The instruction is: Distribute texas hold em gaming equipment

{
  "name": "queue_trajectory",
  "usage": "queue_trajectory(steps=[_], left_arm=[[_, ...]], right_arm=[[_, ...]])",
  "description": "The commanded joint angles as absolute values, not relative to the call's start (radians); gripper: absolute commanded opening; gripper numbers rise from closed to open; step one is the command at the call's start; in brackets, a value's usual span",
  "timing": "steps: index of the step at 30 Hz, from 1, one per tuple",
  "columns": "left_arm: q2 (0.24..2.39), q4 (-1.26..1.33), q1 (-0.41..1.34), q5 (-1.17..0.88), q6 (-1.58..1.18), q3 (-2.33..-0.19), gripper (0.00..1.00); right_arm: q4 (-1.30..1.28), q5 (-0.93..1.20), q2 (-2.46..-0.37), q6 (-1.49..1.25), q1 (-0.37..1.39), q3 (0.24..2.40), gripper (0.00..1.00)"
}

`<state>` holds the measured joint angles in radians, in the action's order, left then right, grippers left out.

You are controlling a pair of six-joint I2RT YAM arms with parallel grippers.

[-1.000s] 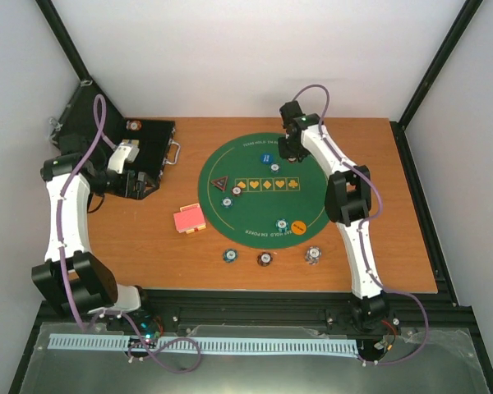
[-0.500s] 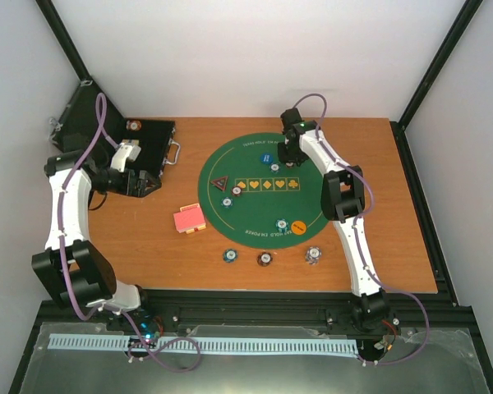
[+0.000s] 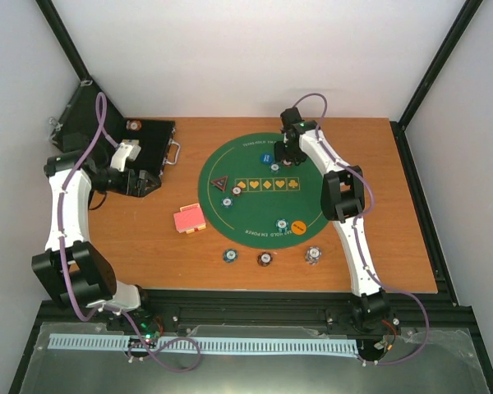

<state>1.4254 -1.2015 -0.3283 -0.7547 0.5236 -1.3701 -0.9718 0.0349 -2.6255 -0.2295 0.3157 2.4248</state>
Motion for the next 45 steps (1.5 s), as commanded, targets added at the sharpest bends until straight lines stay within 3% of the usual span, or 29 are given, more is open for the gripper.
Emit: queue_trajectory(steps=[1, 8, 17, 23, 31, 45], left_arm=[[1.402, -1.192, -0.33, -0.758, 0.539, -1.39, 1.0], [1.365, -1.202, -0.33, -0.739, 0.506, -1.41, 1.0], [1.311, -1.244, -0.33, -0.691, 0.487, -1.433, 1.0], [1.286, -1.247, -0.33, -0.695, 0.477, -1.403, 1.0], [1.257, -1.244, -0.33, -0.695, 0.469, -1.377, 1.0], [1.244, -1.267, -0.33, -0.71, 0.471, -1.409, 1.0]], right_arm=[[-1.007, -0.002, -2.587, -0.232, 0.31, 2.447, 0.68], [-1.054, -0.052, -2.382, -0.233, 0.325, 2.37, 0.71], [-0.884, -0.135, -1.82, -0.259, 0.581, 1.616, 0.81], [-0.823, -0.139, -1.601, -0.426, 0.84, 1.268, 0.87], [-0.731, -0.13, -1.587, -0.571, 1.047, 1.048, 0.89], [-0.63, -0.091, -1.688, -0.578, 1.066, 0.966, 0.8]])
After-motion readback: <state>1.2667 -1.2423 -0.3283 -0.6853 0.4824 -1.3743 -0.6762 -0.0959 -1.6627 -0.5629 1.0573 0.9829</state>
